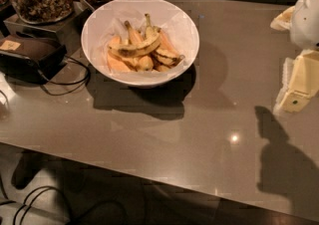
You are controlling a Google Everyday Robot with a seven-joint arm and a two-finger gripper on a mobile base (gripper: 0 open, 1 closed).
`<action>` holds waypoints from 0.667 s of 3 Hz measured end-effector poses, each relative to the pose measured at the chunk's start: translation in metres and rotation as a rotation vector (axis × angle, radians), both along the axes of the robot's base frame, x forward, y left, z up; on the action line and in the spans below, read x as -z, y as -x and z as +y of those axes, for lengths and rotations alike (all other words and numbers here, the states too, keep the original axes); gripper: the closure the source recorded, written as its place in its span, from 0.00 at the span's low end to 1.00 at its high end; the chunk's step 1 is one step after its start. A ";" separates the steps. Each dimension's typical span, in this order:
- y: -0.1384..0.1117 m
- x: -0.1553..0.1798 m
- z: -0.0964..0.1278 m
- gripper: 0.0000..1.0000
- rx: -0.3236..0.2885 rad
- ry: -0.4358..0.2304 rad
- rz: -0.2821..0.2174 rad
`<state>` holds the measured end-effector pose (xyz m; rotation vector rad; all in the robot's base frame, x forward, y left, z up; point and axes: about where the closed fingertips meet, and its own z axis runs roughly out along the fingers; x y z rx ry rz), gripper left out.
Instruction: Pick banana from white bowl
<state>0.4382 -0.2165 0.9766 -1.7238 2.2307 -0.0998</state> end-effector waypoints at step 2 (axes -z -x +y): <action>-0.013 -0.008 0.012 0.00 -0.052 0.022 -0.005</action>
Offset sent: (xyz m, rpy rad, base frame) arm 0.0292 0.0263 0.0132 -0.0548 0.0147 0.1240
